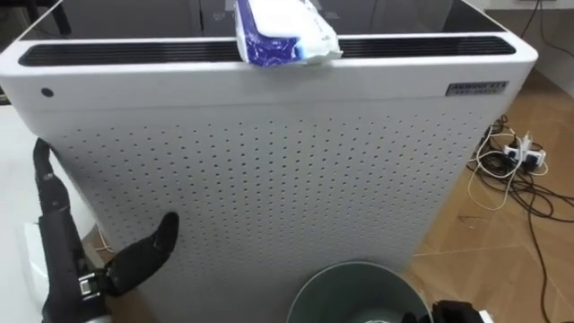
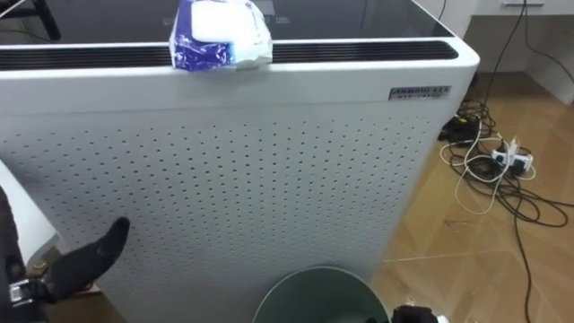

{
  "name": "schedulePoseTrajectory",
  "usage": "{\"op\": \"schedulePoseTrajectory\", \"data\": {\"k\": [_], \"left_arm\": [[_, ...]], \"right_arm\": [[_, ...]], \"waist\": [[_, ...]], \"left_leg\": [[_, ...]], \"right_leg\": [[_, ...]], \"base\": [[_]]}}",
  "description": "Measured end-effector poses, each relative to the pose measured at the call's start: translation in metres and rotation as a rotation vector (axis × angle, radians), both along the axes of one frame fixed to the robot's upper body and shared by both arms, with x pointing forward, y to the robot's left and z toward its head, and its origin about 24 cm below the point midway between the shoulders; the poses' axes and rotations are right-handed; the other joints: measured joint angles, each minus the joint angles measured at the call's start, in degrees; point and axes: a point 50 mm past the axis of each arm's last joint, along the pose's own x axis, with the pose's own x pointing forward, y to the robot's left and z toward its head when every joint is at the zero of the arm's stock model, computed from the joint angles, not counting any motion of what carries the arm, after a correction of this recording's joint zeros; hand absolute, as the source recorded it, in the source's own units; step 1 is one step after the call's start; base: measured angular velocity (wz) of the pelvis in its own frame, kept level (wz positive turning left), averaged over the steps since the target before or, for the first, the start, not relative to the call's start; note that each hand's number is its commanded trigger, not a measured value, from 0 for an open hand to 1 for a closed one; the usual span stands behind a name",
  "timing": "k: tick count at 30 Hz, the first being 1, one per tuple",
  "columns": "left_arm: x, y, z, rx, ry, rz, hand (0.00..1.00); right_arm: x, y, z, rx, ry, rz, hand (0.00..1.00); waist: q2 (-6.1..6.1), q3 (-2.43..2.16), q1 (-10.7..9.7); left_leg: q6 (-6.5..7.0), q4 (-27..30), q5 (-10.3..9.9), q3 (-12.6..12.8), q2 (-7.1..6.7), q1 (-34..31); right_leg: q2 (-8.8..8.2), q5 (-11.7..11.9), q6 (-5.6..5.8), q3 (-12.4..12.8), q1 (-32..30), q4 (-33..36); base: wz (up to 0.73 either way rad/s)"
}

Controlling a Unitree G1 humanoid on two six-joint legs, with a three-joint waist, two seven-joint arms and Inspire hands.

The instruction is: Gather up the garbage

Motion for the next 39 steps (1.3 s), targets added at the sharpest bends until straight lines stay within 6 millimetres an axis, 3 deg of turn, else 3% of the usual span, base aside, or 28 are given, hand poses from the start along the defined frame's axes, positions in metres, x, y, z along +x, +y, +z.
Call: {"op": "schedulePoseTrajectory", "data": {"k": [3,6,8,10,23,28,34,39], "left_arm": [[0.0,0.0,0.003,-0.002,-0.02,0.004,0.0],[0.0,-0.008,0.038,-0.015,-0.194,-0.032,0.0],[0.001,-0.015,0.063,-0.012,-0.351,-0.083,0.0],[0.001,-0.018,0.07,-0.01,-0.398,-0.106,0.0],[0.004,-0.035,0.076,0.264,-0.424,-0.173,0.0],[0.01,-0.044,0.097,0.337,-0.534,-0.196,0.0],[0.013,-0.051,0.105,0.396,-0.555,-0.239,0.0],[0.014,-0.059,0.102,0.513,-0.517,-0.298,0.0]], "right_arm": [[0.0,0.0,0.0,0.0,0.0,0.0,1.0],[0.0,0.0,0.0,0.002,0.001,0.004,1.0],[0.0,0.001,0.0,0.009,0.003,0.018,1.0],[0.0,0.002,-0.001,0.017,0.006,0.033,1.0],[0.0,0.008,-0.002,0.044,0.018,0.101,1.0],[0.001,0.01,-0.001,0.022,0.012,0.126,1.0],[0.005,0.014,0.006,0.042,-0.019,0.172,1.0],[0.006,0.013,0.007,0.043,-0.018,0.195,1.0]], "waist": [[0.35,0.21,-0.2],[0.77,0.2,0.0],[1.27,-0.11,0.1],[1.41,-0.19,0.0],[1.28,-0.24,-0.5],[1.44,-0.32,-0.6],[2.65,-0.41,-3.2],[3.71,-0.36,-4.0]], "left_leg": [[-0.01,0.0,0.0,-0.4,-0.05,0.0],[-0.01,0.0,0.0,-0.5,-0.11,0.0],[-0.02,-0.2,0.0,-0.5,-0.13,0.3],[-0.15,-0.3,0.1,-0.5,-0.12,0.7],[-0.23,-0.4,0.1,-0.1,0.0,1.7],[-0.22,-0.2,0.1,-0.2,0.02,1.3],[-0.22,-0.2,0.1,0.0,0.01,1.4],[-0.23,-1.2,0.1,1.1,0.22,3.0]], "right_leg": [[0.0,0.0,0.03,-0.1,0.2,0.0],[-0.06,0.1,0.1,-0.1,0.2,0.0],[-0.09,0.1,0.11,-0.1,0.4,0.1],[-0.07,0.1,0.1,-0.1,0.6,0.1],[0.05,0.2,-0.02,0.0,1.5,0.1],[0.06,0.4,-0.04,0.0,1.2,0.1],[0.05,0.5,-0.03,0.4,1.3,0.0],[0.1,0.5,-0.02,1.5,2.1,0.0]], "base": [[0.06],[0.03],[0.0],[-0.04],[0.0],[0.0],[-0.01],[-0.11]]}}
